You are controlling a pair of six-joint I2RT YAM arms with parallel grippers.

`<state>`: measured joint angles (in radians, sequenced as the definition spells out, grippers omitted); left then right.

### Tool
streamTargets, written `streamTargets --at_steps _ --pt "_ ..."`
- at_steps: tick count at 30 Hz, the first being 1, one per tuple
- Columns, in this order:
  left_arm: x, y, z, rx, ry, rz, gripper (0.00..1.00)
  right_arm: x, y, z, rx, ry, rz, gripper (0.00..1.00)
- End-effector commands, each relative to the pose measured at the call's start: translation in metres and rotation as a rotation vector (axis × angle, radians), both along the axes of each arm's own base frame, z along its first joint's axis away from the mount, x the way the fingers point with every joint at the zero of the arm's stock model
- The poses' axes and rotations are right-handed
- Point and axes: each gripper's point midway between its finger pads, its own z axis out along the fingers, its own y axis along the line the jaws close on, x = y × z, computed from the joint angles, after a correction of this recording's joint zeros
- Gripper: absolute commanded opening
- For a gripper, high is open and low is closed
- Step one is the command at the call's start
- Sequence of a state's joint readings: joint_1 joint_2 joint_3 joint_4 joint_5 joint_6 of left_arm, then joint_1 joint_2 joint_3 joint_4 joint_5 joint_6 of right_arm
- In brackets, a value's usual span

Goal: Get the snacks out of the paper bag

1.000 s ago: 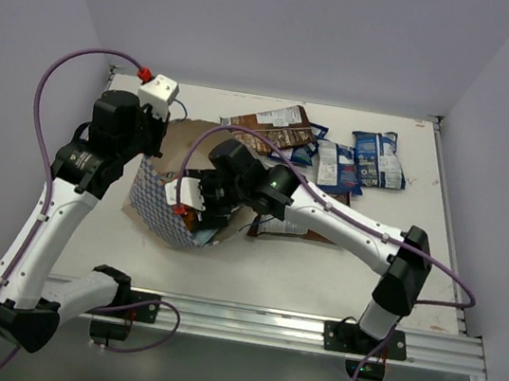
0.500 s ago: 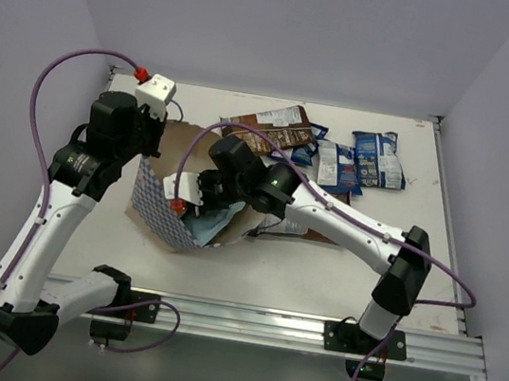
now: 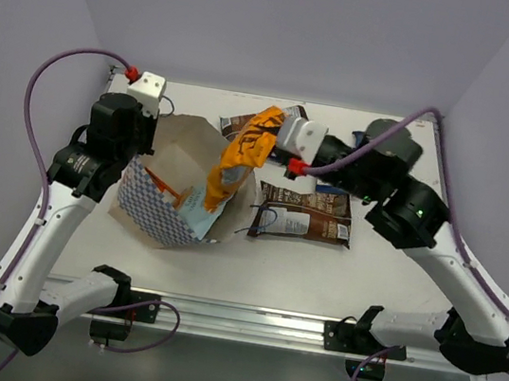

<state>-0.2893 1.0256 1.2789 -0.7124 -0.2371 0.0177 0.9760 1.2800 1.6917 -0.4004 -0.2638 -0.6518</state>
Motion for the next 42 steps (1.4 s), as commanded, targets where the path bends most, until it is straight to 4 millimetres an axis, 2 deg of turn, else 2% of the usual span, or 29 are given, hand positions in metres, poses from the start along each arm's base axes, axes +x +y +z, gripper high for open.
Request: streamTargets --at_steps 1,2,4,5,6,8,10,12,13,15,16,17,18,19,20,23,26,28,30,32,33,34,35,36,37,38,40,41,42 --pt "0.009 0.012 0.026 -0.029 -0.101 0.101 0.00 0.011 -0.051 0.059 0.231 0.026 -0.138 0.00" --pt "0.010 0.013 0.025 -0.028 -0.097 0.114 0.00 0.018 -0.059 0.054 0.242 0.053 -0.178 0.00" --pt "0.012 0.019 0.025 -0.015 -0.096 0.145 0.00 0.033 -0.093 0.057 0.304 0.087 -0.312 0.00" --pt "0.013 0.020 0.024 -0.011 -0.089 0.158 0.00 0.039 -0.102 0.049 0.309 0.110 -0.359 0.00" --pt "0.015 0.022 0.022 -0.004 -0.082 0.175 0.00 0.043 -0.124 0.053 0.353 0.121 -0.432 0.00" --pt "0.016 0.025 0.020 0.000 -0.077 0.196 0.00 0.051 -0.144 0.044 0.376 0.145 -0.519 0.00" --pt "0.019 0.027 0.018 0.002 -0.070 0.217 0.00 0.059 -0.177 0.041 0.421 0.148 -0.651 0.00" --pt "0.021 0.026 0.017 -0.004 -0.066 0.222 0.00 0.071 -0.195 0.018 0.409 0.178 -0.753 0.00" --pt "0.022 0.025 0.016 -0.010 -0.064 0.218 0.00 0.081 -0.215 0.009 0.412 0.189 -0.843 0.00" --pt "0.025 0.023 0.017 -0.017 -0.066 0.216 0.00 0.097 -0.234 -0.022 0.376 0.232 -0.955 0.00" --pt "0.026 0.022 0.018 -0.020 -0.065 0.212 0.00 0.105 -0.253 -0.034 0.364 0.238 -1.031 0.00" --pt "0.028 0.021 0.021 -0.023 -0.069 0.210 0.00 0.114 -0.262 -0.057 0.328 0.263 -1.091 0.00" --pt "0.028 0.020 0.022 -0.025 -0.071 0.205 0.00 0.120 -0.274 -0.069 0.315 0.277 -1.141 0.00" --pt "0.029 0.019 0.026 -0.028 -0.078 0.198 0.00 0.126 -0.295 -0.080 0.304 0.283 -1.214 0.00" --pt "0.029 0.018 0.027 -0.030 -0.079 0.195 0.00 0.132 -0.306 -0.100 0.267 0.304 -1.263 0.00" --pt "0.031 0.015 0.030 -0.041 -0.087 0.180 0.00 0.132 -0.363 -0.112 0.262 0.286 -1.495 0.00" --pt "0.030 0.014 0.031 -0.041 -0.087 0.177 0.00 0.123 -0.404 -0.104 0.247 0.213 -1.678 0.00" --pt "0.030 0.013 0.030 -0.044 -0.088 0.171 0.00 0.122 -0.412 -0.105 0.237 0.201 -1.725 0.00" --pt "0.031 0.012 0.030 -0.047 -0.088 0.165 0.00 0.127 -0.409 -0.122 0.224 0.244 -1.722 0.00" --pt "0.032 0.009 0.029 -0.054 -0.087 0.152 0.00 0.132 -0.402 -0.161 0.181 0.344 -1.707 0.00" --pt "0.032 0.007 0.029 -0.059 -0.088 0.140 0.00 0.138 -0.395 -0.185 0.167 0.413 -1.701 0.00" --pt "0.032 0.006 0.029 -0.062 -0.089 0.136 0.00 0.137 -0.393 -0.220 0.107 0.476 -1.711 0.00" --pt "0.032 0.005 0.028 -0.064 -0.088 0.132 0.00 0.138 -0.388 -0.242 0.073 0.526 -1.706 0.01" --pt "0.032 0.006 0.028 -0.065 -0.089 0.132 0.00 0.138 -0.374 -0.268 0.061 0.613 -1.668 0.08" --pt "0.032 0.004 0.028 -0.065 -0.091 0.124 0.00 0.135 -0.366 -0.302 -0.004 0.707 -1.662 0.15" --pt "0.032 0.004 0.029 -0.064 -0.094 0.121 0.00 0.126 -0.358 -0.326 -0.058 0.800 -1.646 0.28" --pt "0.031 0.004 0.030 -0.065 -0.095 0.120 0.00 0.114 -0.323 -0.358 -0.078 0.969 -1.559 0.34" --pt "0.031 0.004 0.032 -0.066 -0.097 0.116 0.00 0.104 -0.312 -0.365 -0.104 1.009 -1.527 0.40" --pt "0.031 0.003 0.033 -0.069 -0.101 0.113 0.00 0.098 -0.291 -0.365 -0.111 1.031 -1.466 0.43"
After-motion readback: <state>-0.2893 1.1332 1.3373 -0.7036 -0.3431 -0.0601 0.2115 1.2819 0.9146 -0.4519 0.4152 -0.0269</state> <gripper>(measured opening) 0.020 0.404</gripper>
